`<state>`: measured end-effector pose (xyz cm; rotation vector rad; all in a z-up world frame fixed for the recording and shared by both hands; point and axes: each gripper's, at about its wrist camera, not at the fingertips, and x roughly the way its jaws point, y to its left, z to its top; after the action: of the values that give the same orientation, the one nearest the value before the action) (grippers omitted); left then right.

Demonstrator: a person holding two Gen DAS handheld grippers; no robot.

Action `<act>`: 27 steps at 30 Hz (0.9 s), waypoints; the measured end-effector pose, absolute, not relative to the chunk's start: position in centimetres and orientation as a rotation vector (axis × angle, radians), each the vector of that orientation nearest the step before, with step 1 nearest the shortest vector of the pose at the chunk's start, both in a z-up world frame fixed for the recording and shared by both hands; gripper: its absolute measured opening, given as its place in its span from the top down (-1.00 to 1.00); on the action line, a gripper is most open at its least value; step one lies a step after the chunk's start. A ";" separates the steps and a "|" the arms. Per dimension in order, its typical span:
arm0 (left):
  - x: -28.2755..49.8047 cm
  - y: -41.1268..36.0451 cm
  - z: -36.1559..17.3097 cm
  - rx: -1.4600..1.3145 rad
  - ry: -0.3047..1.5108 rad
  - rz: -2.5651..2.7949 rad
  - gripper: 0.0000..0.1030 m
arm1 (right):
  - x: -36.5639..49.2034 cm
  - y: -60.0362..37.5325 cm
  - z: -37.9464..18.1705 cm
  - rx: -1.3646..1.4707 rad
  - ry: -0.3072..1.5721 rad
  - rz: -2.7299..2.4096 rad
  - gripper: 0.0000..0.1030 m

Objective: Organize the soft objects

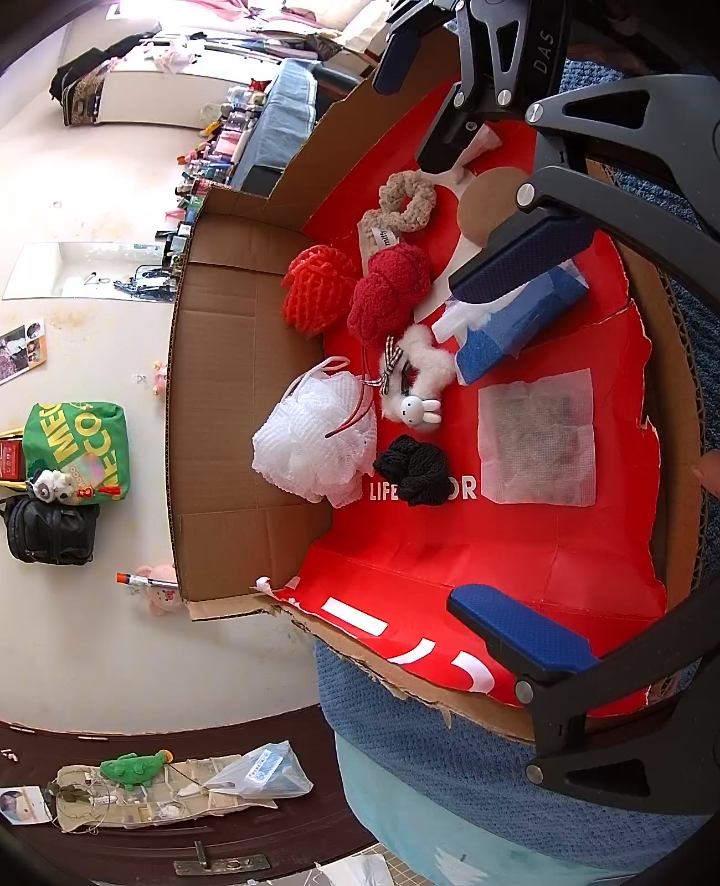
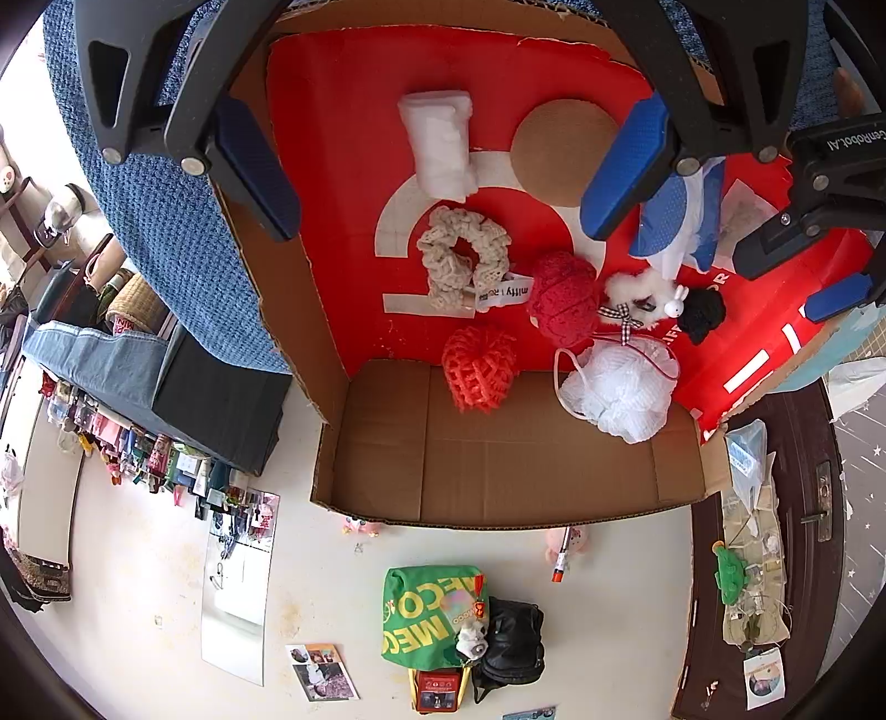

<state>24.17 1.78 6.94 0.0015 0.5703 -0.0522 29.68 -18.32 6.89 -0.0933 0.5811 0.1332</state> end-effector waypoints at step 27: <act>24.1 1.8 6.7 -0.003 0.580 -0.051 -1.00 | 29.7 -18.4 6.9 -0.097 0.582 0.132 -1.00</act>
<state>24.11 1.78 6.68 -0.0027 0.5795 -0.0515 29.67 -18.41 6.87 -0.0967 0.5824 0.1318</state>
